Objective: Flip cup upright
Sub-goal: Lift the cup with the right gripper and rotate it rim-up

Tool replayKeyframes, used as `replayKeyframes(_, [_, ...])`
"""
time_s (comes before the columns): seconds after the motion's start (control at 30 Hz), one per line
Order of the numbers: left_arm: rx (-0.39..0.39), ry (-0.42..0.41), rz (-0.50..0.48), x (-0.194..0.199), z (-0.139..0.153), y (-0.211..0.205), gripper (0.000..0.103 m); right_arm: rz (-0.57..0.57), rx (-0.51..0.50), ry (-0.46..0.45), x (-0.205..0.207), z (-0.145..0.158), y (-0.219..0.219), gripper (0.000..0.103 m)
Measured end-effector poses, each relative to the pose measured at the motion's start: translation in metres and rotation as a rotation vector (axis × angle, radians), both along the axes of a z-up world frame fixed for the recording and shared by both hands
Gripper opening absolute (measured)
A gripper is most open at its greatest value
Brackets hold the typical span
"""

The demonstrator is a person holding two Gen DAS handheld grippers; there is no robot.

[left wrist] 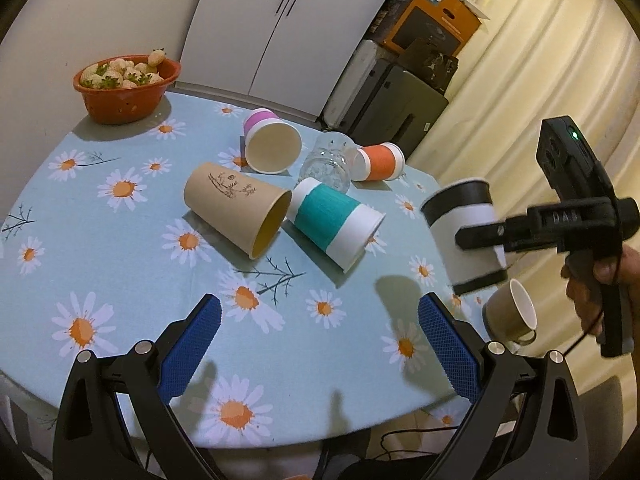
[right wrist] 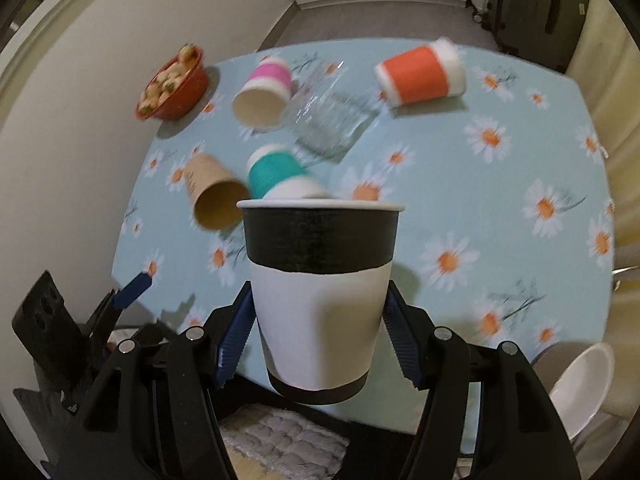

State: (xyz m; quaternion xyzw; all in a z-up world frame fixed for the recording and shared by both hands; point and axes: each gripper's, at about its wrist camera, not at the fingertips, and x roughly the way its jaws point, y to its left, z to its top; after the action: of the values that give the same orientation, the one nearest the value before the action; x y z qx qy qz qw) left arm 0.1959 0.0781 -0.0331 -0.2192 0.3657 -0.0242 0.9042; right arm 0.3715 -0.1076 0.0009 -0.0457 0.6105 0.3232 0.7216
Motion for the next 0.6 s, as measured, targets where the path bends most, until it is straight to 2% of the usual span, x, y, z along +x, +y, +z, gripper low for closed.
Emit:
replayKeyframes(0.27, [0.039, 0.009, -0.017, -0.015, 0.002, -0.005, 0.096, -0.036, 0.044, 0.067, -0.044, -0.036, 0.008, 0.063])
replayKeyframes(0.5, [0.049, 0.032, -0.018, -0.021, 0.001, 0.001, 0.096, -0.087, 0.043, 0.129, -0.052, -0.067, 0.013, 0.063])
replayKeyframes(0.6, [0.045, 0.033, -0.013, -0.023, 0.002, 0.003, 0.096, -0.092, 0.03, 0.127, -0.054, -0.073, 0.016, 0.063])
